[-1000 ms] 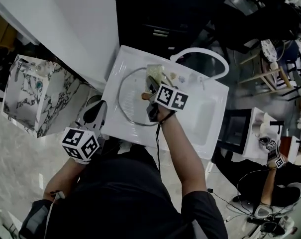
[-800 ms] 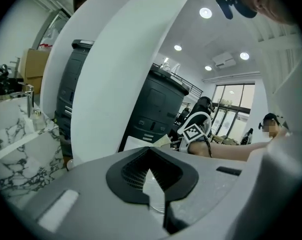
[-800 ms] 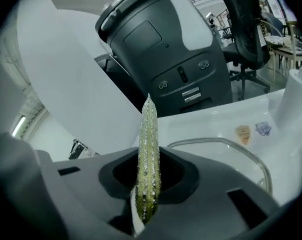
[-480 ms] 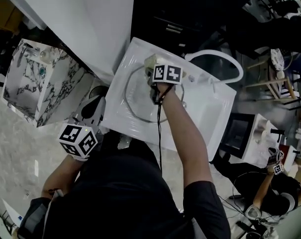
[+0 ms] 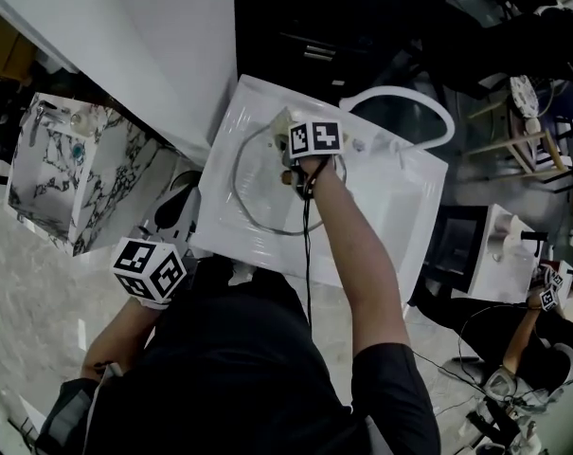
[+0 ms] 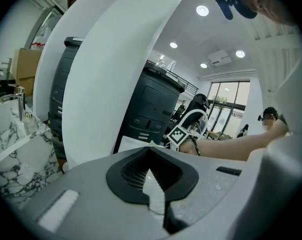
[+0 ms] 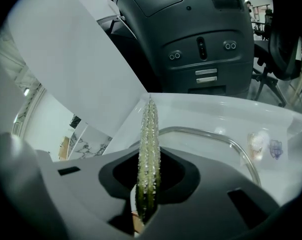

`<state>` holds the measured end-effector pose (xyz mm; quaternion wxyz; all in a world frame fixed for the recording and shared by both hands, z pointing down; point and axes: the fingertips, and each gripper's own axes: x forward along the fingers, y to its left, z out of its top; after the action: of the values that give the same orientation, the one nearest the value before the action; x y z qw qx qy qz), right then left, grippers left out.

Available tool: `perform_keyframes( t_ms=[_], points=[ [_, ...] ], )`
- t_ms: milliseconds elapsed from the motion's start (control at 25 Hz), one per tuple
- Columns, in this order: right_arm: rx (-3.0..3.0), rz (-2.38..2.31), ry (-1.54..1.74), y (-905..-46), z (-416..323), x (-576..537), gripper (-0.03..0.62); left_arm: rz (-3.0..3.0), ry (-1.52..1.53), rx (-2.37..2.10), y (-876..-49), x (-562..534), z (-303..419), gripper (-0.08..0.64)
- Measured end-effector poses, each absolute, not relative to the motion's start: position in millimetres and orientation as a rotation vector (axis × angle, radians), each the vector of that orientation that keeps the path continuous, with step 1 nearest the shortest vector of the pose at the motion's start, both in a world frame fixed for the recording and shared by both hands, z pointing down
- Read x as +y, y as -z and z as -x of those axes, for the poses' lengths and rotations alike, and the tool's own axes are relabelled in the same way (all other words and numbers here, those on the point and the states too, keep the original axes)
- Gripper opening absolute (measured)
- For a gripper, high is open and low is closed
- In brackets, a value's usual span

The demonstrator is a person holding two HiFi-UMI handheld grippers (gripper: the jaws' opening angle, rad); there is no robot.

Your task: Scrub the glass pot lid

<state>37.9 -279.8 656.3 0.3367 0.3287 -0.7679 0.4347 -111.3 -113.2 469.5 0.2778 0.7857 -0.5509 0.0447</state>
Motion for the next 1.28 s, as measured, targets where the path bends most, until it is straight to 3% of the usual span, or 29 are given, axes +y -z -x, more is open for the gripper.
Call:
perform_keyframes(
  t_ms=[1280],
  points=[
    [-1.96, -1.241, -1.358, -665.0, -206.8, -247.2, 0.066, -2.303, -0.219, -1.21, -461.3, -127.8, 5.0, 0.0]
  ],
)
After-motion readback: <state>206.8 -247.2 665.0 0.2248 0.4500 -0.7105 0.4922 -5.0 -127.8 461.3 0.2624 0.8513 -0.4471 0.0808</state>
